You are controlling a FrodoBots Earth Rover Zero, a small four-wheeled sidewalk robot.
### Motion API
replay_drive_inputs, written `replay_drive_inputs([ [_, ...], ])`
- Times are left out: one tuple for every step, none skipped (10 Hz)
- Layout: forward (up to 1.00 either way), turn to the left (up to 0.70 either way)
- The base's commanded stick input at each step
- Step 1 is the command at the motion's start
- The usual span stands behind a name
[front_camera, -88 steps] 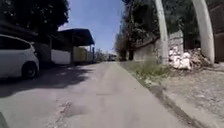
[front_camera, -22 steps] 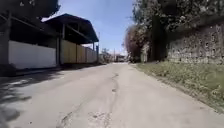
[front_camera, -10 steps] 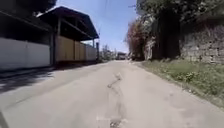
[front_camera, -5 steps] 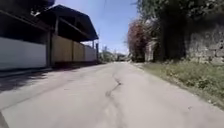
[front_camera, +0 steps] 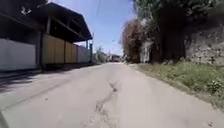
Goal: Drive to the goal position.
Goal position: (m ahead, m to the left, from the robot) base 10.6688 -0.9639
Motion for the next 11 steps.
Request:
replay_drive_inputs([
  [0.85, 0.0],
  [0.85, -0.08],
  [0.85, -0.06],
  [0.85, 0.0],
  [0.85, -0.01],
  [0.85, -0.02],
  [0.85, -0.02],
  [0.85, -0.01],
  [0.85, -0.04],
  [0.85, -0.14],
  [0.85, -0.25],
])
